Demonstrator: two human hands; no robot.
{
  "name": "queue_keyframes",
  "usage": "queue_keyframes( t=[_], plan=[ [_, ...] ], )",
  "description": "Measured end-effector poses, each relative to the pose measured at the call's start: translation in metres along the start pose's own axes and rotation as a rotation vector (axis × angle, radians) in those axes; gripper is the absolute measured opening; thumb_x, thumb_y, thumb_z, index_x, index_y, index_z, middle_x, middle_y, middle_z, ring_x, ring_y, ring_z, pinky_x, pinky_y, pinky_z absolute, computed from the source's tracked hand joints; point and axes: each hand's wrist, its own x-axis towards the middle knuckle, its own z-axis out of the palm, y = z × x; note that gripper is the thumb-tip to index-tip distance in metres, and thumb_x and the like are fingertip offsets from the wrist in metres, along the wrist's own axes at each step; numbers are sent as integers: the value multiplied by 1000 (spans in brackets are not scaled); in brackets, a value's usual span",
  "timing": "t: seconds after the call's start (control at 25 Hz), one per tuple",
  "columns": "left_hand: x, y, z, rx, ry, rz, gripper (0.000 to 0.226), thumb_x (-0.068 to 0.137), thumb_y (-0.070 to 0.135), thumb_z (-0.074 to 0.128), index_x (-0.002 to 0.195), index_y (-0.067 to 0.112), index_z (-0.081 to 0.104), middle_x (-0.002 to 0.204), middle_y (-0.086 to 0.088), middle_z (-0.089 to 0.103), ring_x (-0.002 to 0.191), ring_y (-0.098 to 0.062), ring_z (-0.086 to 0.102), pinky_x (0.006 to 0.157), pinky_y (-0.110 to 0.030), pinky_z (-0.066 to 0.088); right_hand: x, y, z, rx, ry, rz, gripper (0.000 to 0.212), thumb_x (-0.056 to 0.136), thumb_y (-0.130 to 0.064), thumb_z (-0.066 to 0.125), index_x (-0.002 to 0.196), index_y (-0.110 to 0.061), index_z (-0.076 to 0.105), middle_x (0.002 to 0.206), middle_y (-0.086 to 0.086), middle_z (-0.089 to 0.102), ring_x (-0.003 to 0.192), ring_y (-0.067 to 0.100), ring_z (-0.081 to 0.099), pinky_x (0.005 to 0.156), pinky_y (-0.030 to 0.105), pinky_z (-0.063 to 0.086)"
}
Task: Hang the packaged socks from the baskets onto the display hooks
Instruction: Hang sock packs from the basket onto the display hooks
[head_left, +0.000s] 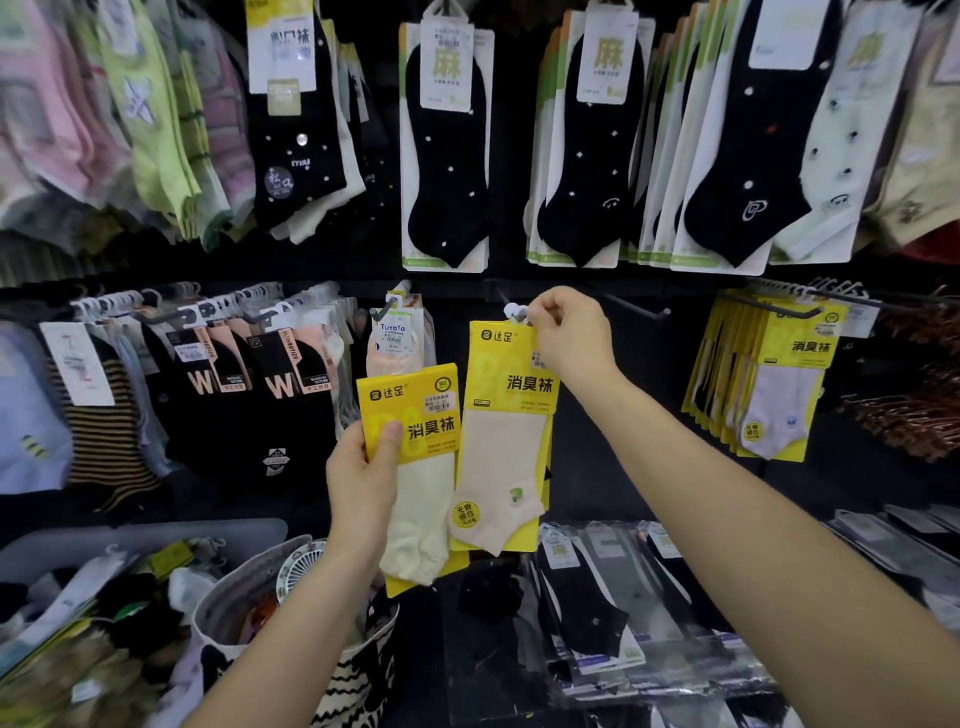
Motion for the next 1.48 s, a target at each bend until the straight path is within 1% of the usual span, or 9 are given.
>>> queue_keyframes(
  t=[0.2, 0.28, 0.4, 0.52, 0.6, 0.72, 0.88, 1.24, 1.48],
  plan=[
    [0, 2, -5, 41, -28, 54, 15, 92, 23, 56, 78, 24, 60, 80, 0, 65, 76, -13, 59, 66, -25, 48, 4, -3, 3, -94, -58, -2, 16, 93, -23, 51, 81, -22, 61, 82, -4, 64, 79, 23, 63, 78, 47, 54],
    [-4, 5, 0, 40, -70, 51, 13, 92, 23, 56, 80, 24, 62, 79, 5, 67, 74, -9, 63, 62, -18, 49, 2, -1, 0, -124, 24, -39, 15, 91, -22, 54, 79, -24, 62, 83, -8, 60, 89, 22, 61, 86, 47, 50],
    [-11, 9, 13, 34, -133, 40, 17, 92, 23, 57, 77, 22, 64, 79, 2, 71, 75, -14, 67, 65, -26, 54, -21, 11, -5, 24, 160, -128, 11, 90, -27, 56, 80, -25, 61, 85, -9, 59, 90, 14, 58, 85, 38, 49],
    [-15, 14, 31, 34, -185, 38, 15, 92, 22, 56, 80, 20, 65, 80, 2, 71, 77, -15, 67, 67, -26, 55, -58, 31, -2, 281, -99, -87, 5, 85, -29, 64, 81, -28, 63, 84, -9, 67, 81, 6, 63, 75, 25, 52],
    [-16, 19, 45, 27, -238, 18, 12, 92, 21, 56, 90, 13, 65, 90, -7, 72, 85, -21, 68, 75, -33, 56, -72, 44, 2, 339, -222, 3, 3, 85, -23, 65, 84, -25, 65, 85, -7, 71, 83, 9, 68, 75, 26, 55],
    [-18, 25, 62, 28, -297, -19, 5, 91, 17, 57, 96, 16, 59, 99, -9, 68, 94, -23, 65, 83, -39, 53, -61, 50, -4, 406, -94, 125, 13, 90, -18, 60, 78, -22, 64, 84, -2, 72, 75, 9, 67, 64, 19, 55],
    [-21, 16, 61, 94, -325, -45, 32, 91, 13, 57, 123, 10, 54, 113, -4, 61, 102, -11, 58, 85, -22, 48, -33, 47, -11, 304, 0, 162, 20, 93, -22, 55, 85, -6, 64, 95, 21, 69, 80, 29, 66, 76, 46, 54],
    [-23, -7, 46, 134, -299, -86, 37, 91, 11, 56, 127, 10, 49, 111, -1, 59, 88, 1, 56, 62, -2, 44, -18, 47, 14, 148, -13, 174, 21, 92, -27, 55, 73, -20, 58, 83, 5, 69, 75, 19, 64, 66, 32, 51],
    [-49, -30, 34, 203, -294, -153, 37, 91, 12, 57, 127, 11, 51, 110, 3, 55, 84, 5, 54, 62, 1, 42, -28, 61, 10, 143, 12, 205, 22, 91, -33, 58, 102, -14, 60, 86, -6, 61, 79, 10, 59, 70, 26, 49]
  ],
)
